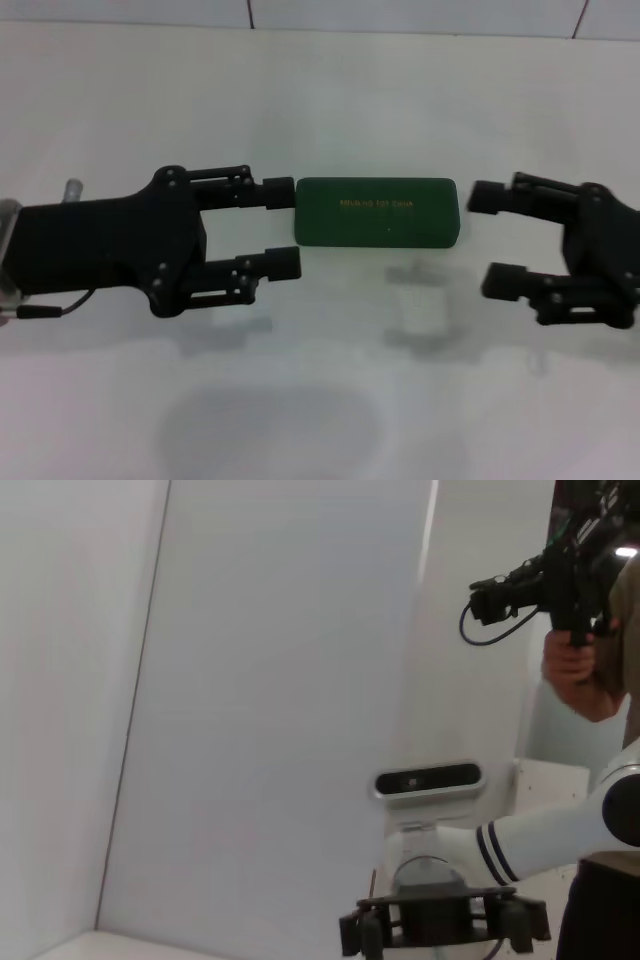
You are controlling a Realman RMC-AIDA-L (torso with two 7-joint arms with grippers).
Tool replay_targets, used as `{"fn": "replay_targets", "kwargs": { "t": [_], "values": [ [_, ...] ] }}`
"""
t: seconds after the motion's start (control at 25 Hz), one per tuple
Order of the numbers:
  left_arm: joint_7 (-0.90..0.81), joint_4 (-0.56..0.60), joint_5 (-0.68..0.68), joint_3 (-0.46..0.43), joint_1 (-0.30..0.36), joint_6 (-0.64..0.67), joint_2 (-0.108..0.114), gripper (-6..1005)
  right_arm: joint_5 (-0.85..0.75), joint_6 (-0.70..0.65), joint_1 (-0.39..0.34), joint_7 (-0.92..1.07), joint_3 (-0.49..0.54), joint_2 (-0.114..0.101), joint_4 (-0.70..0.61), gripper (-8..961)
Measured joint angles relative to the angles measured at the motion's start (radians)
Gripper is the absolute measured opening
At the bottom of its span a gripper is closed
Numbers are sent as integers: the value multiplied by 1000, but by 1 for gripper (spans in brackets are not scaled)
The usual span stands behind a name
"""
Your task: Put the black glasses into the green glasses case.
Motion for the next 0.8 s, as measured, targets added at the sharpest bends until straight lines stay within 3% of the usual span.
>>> {"fn": "replay_targets", "kwargs": {
  "t": [0.16, 0.4, 0.8],
  "values": [
    [95, -84, 8, -4, -8, 3, 16, 640, -39, 74, 35, 40, -54, 1, -38, 829],
    [170, -236, 34, -5, -44, 0, 44, 638, -66, 123, 47, 40, -91, 7, -34, 829],
    [194, -247, 51, -5, -37, -1, 43, 638, -58, 108, 37, 41, -89, 8, -34, 829]
  ]
}}
